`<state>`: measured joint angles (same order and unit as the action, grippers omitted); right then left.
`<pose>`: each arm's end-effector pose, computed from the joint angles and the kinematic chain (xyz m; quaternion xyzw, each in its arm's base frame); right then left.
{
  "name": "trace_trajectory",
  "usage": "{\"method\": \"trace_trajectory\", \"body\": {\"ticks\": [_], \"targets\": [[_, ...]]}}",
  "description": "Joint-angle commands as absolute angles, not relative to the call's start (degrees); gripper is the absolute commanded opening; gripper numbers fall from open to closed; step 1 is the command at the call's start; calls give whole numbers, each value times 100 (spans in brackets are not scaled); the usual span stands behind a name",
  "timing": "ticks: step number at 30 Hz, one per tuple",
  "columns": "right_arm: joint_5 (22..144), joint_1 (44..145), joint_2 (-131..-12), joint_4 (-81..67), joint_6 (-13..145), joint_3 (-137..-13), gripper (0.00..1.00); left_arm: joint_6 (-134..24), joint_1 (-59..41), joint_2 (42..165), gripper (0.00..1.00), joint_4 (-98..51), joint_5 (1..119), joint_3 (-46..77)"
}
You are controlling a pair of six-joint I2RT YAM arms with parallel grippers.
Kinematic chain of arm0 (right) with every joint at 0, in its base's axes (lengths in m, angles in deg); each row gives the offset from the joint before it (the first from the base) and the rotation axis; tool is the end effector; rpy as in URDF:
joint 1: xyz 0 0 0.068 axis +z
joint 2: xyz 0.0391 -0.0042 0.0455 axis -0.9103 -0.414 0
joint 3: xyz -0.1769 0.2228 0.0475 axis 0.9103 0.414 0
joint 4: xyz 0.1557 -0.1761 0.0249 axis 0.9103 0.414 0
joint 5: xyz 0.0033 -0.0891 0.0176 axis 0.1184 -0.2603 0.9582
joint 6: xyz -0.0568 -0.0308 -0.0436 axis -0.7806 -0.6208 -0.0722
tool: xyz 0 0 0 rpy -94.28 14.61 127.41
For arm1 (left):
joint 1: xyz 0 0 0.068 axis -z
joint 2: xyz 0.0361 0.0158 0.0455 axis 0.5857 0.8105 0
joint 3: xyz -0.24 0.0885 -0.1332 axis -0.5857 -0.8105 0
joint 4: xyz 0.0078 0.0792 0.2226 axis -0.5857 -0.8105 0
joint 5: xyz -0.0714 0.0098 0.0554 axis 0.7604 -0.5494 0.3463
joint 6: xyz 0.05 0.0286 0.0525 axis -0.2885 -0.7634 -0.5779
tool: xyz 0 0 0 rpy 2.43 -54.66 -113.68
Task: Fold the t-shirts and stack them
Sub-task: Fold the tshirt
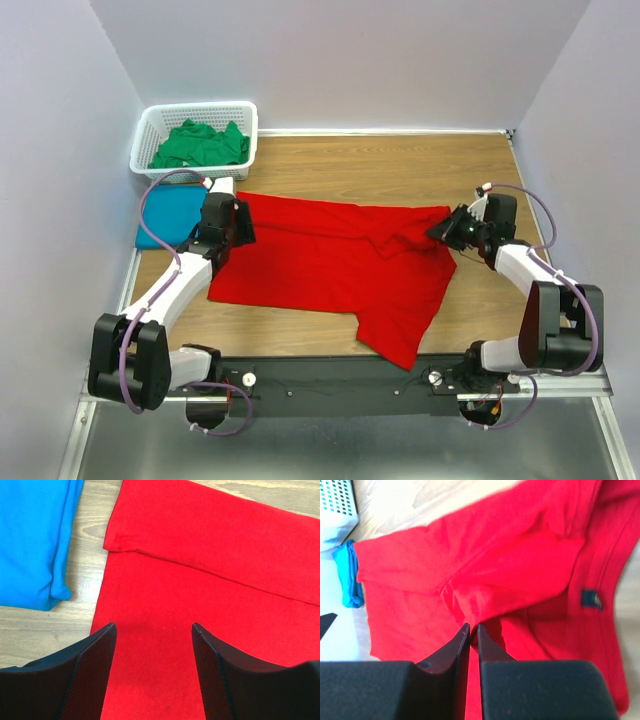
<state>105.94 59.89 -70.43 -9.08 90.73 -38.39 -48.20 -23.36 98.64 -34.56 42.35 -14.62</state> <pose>0.2792 0.0064 0.2077 0.1715 0.8631 0.3243 0.3472 0.2527 -0.0446 0.2408 -0.0832 0.8908 -0.0448 0.4444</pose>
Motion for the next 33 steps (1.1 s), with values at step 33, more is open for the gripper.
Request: {"method": "trace_trajectory", "body": {"ticks": [33], "targets": [[9568, 6765, -6161, 290, 10371, -2646, 1, -4895, -2328, 9889, 69, -3484, 4292, -1283]]}}
